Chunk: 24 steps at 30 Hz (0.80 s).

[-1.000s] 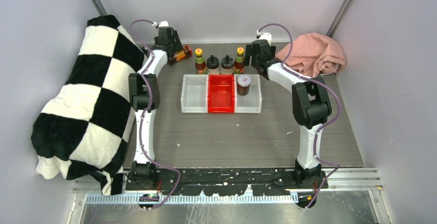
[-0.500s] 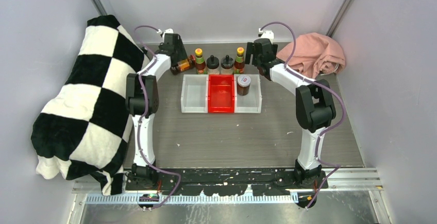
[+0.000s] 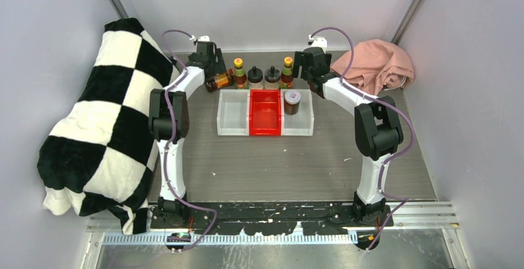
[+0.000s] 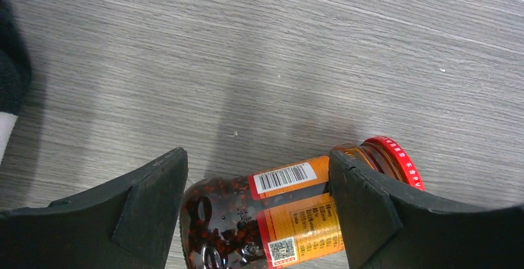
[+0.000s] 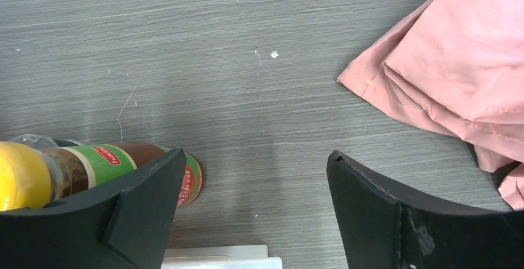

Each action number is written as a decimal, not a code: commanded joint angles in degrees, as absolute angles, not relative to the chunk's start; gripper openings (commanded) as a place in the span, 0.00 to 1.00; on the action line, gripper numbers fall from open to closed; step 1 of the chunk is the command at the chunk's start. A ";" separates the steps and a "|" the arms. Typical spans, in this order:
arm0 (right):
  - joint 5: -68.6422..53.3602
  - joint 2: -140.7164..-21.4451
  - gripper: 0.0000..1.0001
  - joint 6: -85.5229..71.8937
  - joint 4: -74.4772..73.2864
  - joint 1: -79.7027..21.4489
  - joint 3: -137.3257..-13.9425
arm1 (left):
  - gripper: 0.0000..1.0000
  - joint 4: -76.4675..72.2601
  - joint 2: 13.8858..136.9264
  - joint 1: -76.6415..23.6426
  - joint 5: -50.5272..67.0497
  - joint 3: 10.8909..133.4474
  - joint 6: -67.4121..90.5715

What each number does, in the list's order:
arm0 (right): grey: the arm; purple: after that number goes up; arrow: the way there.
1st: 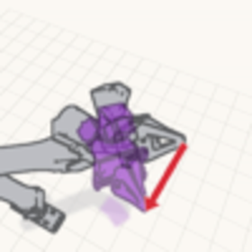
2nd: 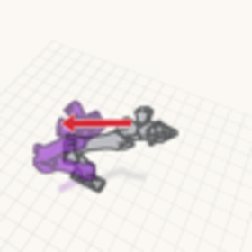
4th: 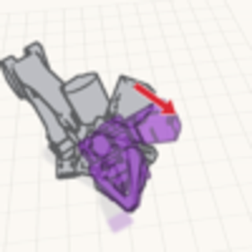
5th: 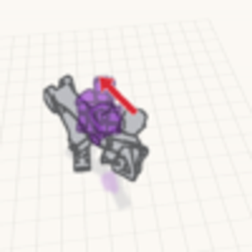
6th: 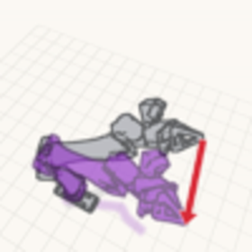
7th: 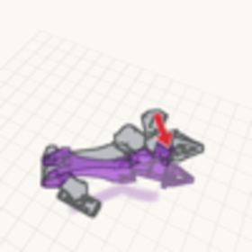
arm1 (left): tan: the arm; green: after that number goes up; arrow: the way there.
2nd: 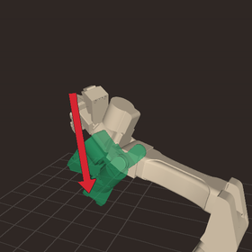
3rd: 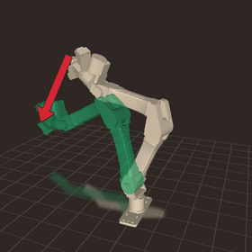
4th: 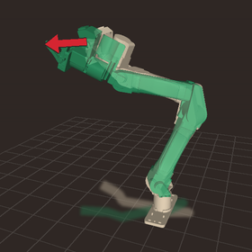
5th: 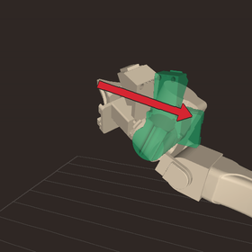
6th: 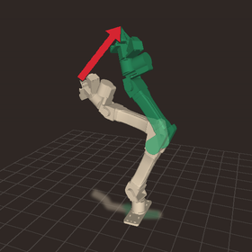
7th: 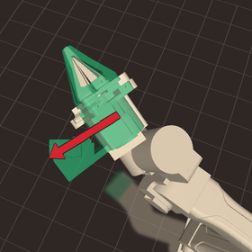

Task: Organize the condiment bottles
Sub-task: Move the bottle to the center of the board, then pick up the bottle from the center of the board.

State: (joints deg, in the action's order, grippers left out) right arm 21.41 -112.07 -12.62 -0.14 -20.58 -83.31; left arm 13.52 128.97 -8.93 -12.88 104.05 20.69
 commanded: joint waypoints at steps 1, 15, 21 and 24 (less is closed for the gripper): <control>21.42 -108.62 0.90 -12.74 1.76 -20.98 -83.83 | 0.86 11.24 123.48 -8.35 -12.04 106.71 17.74; 22.11 -106.34 0.90 -12.13 0.99 -21.73 -83.59 | 0.84 19.37 119.60 -7.70 -8.63 113.17 16.03; 22.52 -105.01 0.90 -12.13 0.88 -22.14 -82.91 | 0.82 27.19 120.02 -6.09 0.47 117.60 11.11; 22.63 -104.37 0.90 -11.83 0.81 -22.17 -82.78 | 0.82 34.19 122.20 -5.02 7.02 124.14 7.51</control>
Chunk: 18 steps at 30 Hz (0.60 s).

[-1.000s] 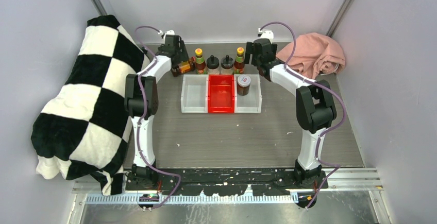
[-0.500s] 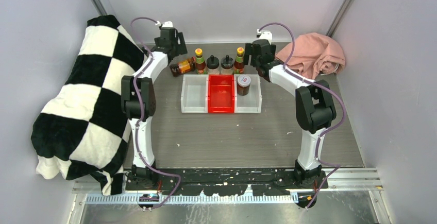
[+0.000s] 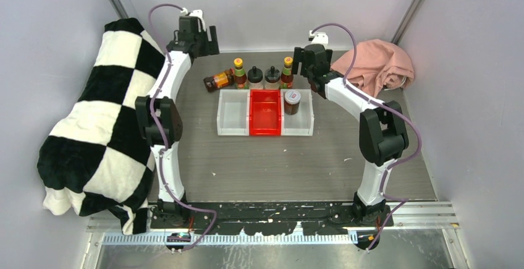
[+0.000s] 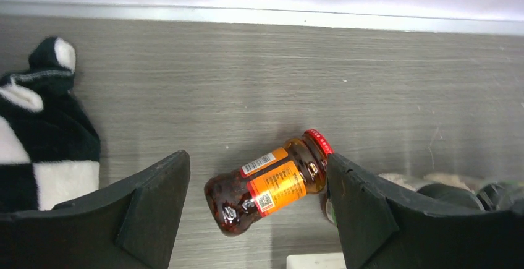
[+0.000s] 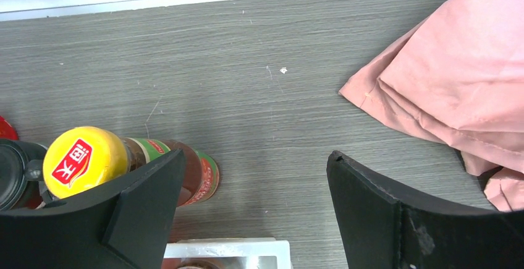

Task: Organize the condiment bottles
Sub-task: Pick up the bottle from the center of the board.

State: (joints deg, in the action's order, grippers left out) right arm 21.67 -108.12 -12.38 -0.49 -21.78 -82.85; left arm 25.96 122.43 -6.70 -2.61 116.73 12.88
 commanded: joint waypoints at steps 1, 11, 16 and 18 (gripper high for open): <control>22.66 -104.27 0.90 -11.72 0.79 -22.22 -82.84 | 0.82 36.86 123.03 -4.69 9.36 127.51 5.36; 22.59 -105.73 0.90 -10.83 -1.38 -22.20 -85.89 | 0.84 48.32 125.82 -1.76 23.29 135.81 -5.71; 23.03 -107.13 0.90 -10.06 -1.82 -22.46 -86.86 | 0.84 54.95 128.90 -1.90 26.51 140.87 -8.98; 23.26 -107.69 0.90 -9.74 -2.05 -22.57 -87.15 | 0.84 56.73 129.00 -1.95 27.34 141.32 -10.97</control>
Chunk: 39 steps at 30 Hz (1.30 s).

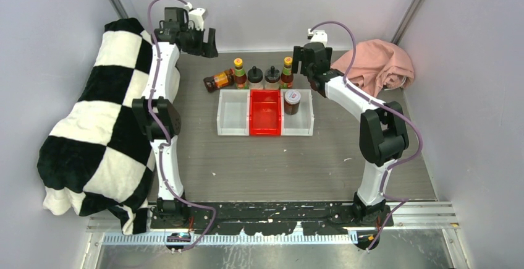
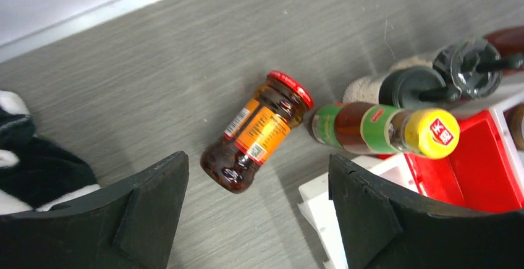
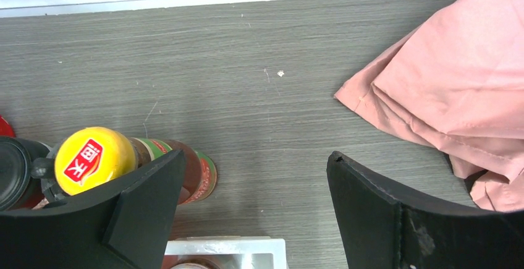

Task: Organize the condiment bottles
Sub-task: Pick up the bottle from the center of the board.

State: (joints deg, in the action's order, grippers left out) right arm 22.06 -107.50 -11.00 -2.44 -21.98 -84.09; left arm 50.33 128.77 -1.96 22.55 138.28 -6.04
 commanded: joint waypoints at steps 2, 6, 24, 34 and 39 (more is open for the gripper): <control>23.35 -108.28 0.90 -9.59 -2.37 -22.59 -87.63 | 0.85 58.42 129.02 -2.41 26.51 141.46 -13.08; 23.47 -109.08 0.90 -9.16 -2.69 -22.61 -88.38 | 0.85 61.18 129.57 -3.43 24.95 141.46 -16.47; 24.74 -109.27 0.90 -7.83 -1.72 -22.38 -89.58 | 0.86 65.81 137.99 -7.29 16.61 146.47 -20.58; 24.41 -110.81 0.91 -7.43 -1.92 -21.99 -91.67 | 0.85 65.03 144.36 -7.89 12.89 150.88 -20.02; 24.27 -111.89 0.90 -7.55 -2.28 -21.58 -92.41 | 0.85 64.98 146.33 -8.00 12.48 152.15 -19.98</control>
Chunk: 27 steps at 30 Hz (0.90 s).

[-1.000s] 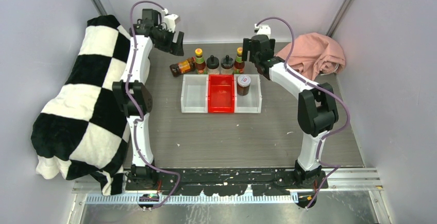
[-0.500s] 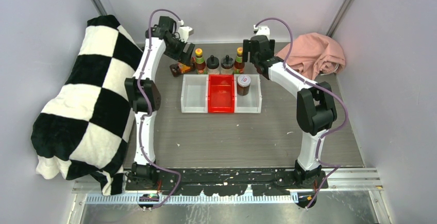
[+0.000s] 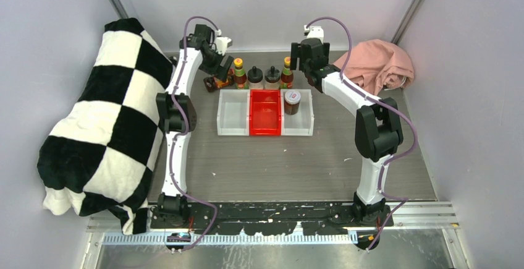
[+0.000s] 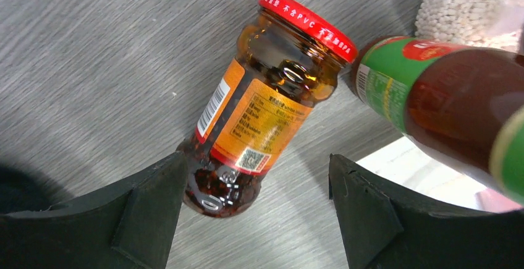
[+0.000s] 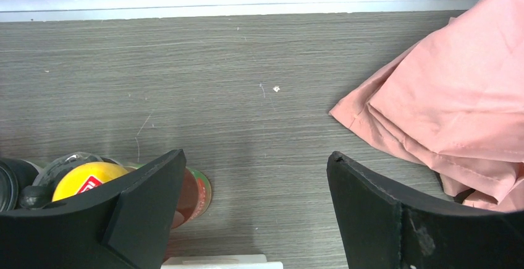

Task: Organize the condiment bottles
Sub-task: Pick up the bottle from the center of the board.

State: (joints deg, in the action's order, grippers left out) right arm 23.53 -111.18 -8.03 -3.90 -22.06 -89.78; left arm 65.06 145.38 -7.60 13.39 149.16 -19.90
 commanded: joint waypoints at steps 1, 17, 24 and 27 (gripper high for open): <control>24.19 -112.03 0.90 -7.57 -2.36 -21.57 -92.50 | 0.84 64.81 146.66 -8.00 12.28 152.32 -19.88; 23.38 -113.61 0.91 -7.86 -2.20 -20.49 -92.81 | 0.76 61.38 152.88 -9.38 8.54 154.21 -19.13; 23.20 -114.67 0.90 -8.03 -2.20 -20.16 -93.34 | 0.65 59.26 155.08 -9.80 7.61 155.26 -18.42; 23.16 -114.94 0.90 -8.15 -2.11 -20.08 -93.19 | 0.12 57.74 155.75 -9.84 6.62 155.39 -17.57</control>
